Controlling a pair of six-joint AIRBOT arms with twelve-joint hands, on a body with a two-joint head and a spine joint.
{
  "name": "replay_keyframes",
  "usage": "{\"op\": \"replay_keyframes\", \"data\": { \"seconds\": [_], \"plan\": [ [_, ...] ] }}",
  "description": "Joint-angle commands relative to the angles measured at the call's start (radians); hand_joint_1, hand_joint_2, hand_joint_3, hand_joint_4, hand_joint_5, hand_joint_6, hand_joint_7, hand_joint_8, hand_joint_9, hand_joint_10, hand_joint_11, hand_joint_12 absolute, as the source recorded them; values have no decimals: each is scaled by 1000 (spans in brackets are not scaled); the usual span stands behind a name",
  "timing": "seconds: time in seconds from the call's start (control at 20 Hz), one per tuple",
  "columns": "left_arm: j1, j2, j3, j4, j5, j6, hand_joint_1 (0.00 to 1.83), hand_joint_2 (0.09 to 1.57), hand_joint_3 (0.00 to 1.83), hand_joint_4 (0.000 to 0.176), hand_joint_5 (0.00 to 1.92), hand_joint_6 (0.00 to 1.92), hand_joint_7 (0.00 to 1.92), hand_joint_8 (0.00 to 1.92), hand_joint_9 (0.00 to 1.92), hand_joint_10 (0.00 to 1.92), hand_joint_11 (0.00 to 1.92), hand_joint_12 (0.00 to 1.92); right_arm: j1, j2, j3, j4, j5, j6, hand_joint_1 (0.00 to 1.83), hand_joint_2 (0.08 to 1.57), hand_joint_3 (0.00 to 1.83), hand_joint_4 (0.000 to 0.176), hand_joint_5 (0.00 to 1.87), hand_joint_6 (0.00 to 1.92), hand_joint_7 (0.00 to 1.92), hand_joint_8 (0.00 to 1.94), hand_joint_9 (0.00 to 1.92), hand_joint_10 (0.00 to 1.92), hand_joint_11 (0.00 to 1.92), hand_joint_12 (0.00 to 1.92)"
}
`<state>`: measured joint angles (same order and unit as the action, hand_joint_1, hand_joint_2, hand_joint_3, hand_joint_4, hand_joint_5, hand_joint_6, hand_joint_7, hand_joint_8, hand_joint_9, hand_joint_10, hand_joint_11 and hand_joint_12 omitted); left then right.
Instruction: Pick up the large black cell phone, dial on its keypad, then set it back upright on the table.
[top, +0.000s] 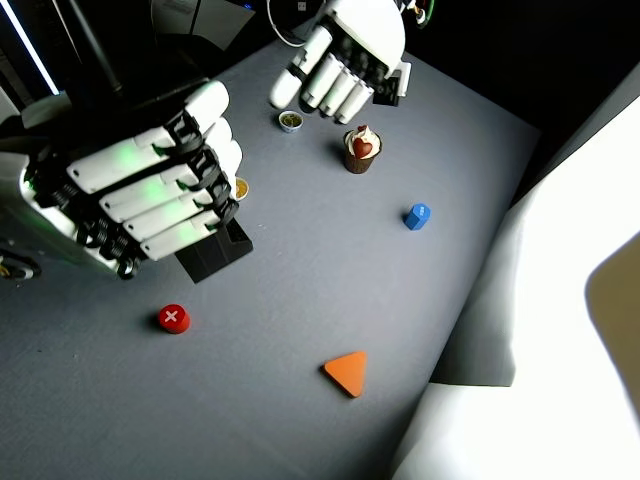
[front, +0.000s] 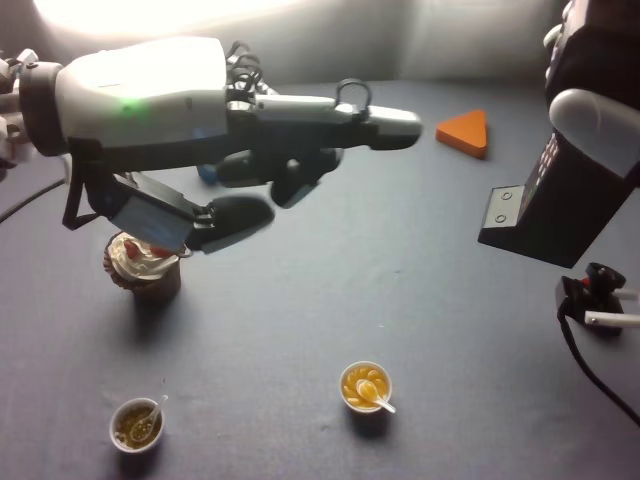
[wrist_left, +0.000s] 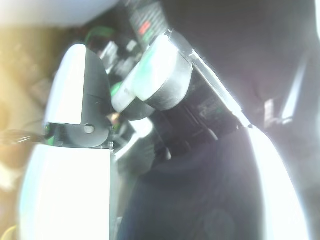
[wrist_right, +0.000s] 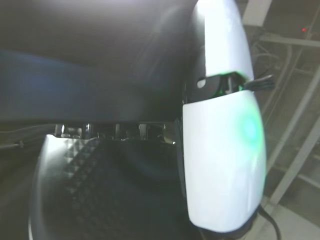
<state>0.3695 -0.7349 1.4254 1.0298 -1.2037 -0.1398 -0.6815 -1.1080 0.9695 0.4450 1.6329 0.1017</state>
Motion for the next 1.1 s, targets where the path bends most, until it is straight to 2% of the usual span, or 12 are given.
{"op": "replay_keyframes", "data": {
  "seconds": [0.0, 0.05, 0.1, 0.15, 0.35, 0.4, 0.5, 0.55, 0.65, 0.75, 0.85, 1.05],
  "plan": [
    [-24, 2, -2, -81, -67, 7, 1306, 963, 678, 20, 152, 2, 697, 1694, 1122, 1921, 1228, 1921, -1, 5, 6, -44, 130, 22, 1477, 1177, 0, 0, 776, 1095, 738, 1143, 822, 1273, 740, 1669],
    [-20, 0, -1, -80, -67, 9, 1281, 1095, 409, 18, 165, 3, 671, 1633, 1063, 1921, 1167, 1921, -7, 1, 10, -44, 130, 31, 1487, 1115, 0, 0, 937, 860, 864, 1008, 950, 1111, 861, 1570],
    [-15, -3, 0, -70, -68, -10, 962, 1220, 150, 0, 204, 5, 722, 1716, 1016, 1921, 1113, 1921, -17, -3, 14, -45, 130, 44, 1490, 1094, 0, 0, 1004, 745, 890, 968, 986, 1066, 911, 1517],
    [-16, -5, 0, -56, -66, -37, 747, 1274, 52, 0, 238, 6, 691, 1647, 935, 1921, 1016, 1921, -22, -5, 16, -46, 130, 50, 1490, 1088, 0, 0, 1010, 755, 900, 941, 995, 1045, 928, 1492],
    [-13, 0, -40, -32, 75, -283, 337, 1320, 0, 0, 316, 2, 393, 1138, 570, 1724, 618, 1921, -35, -30, 42, -43, 130, 55, 1490, 1091, 1, 0, 1007, 784, 883, 943, 983, 1057, 928, 1484],
    [-21, 1, -47, -8, 133, -376, 246, 1288, 0, 0, 328, 2, 366, 832, 468, 1569, 498, 1877, -39, -35, 47, -39, 130, 55, 1487, 1108, 2, 0, 983, 796, 829, 1049, 931, 1137, 915, 1507],
    [-46, -4, -31, 69, 147, -492, 62, 1279, 0, 0, 333, 1, 475, 252, 361, 969, 168, 1613, -39, -42, 52, -35, 130, 55, 1491, 1092, 0, 0, 1003, 734, 877, 997, 983, 1070, 938, 1487],
    [-61, -10, -20, 120, 141, -566, 12, 1258, 0, 0, 325, 2, 436, 79, 325, 549, 33, 1420, -39, -44, 51, -35, 130, 56, 1400, 1111, 4, 0, 988, 839, 853, 1067, 987, 1187, 952, 1244],
    [-64, -12, -21, 131, 157, -620, 0, 1187, 0, 1, 305, 3, 313, 3, 208, 140, 0, 843, -39, -48, 50, -44, 130, 56, 1487, 1097, 0, 0, 983, 823, 874, 975, 993, 1052, 904, 1495],
    [-66, -15, -23, 135, 192, -712, 0, 1126, 0, 0, 274, 1, 219, 1, 145, 20, 0, 415, -43, -49, 45, -60, 130, 60, 1478, 1177, 3, 0, 766, 1119, 718, 1149, 827, 1264, 754, 1650],
    [-67, -15, -20, 73, 215, -751, 0, 1107, 0, 0, 259, 0, 222, 2, 160, 15, 0, 413, -47, -53, 47, -66, 130, 64, 1487, 1113, 0, 0, 948, 852, 838, 1043, 944, 1123, 901, 1528],
    [-88, -18, -14, 55, 267, -850, 0, 1097, 0, 0, 253, 1, 224, 1, 174, 11, 0, 449, -53, -57, 62, -67, 130, 74, 1489, 1102, 0, 0, 980, 818, 856, 1019, 972, 1074, 893, 1524]
  ]
}}
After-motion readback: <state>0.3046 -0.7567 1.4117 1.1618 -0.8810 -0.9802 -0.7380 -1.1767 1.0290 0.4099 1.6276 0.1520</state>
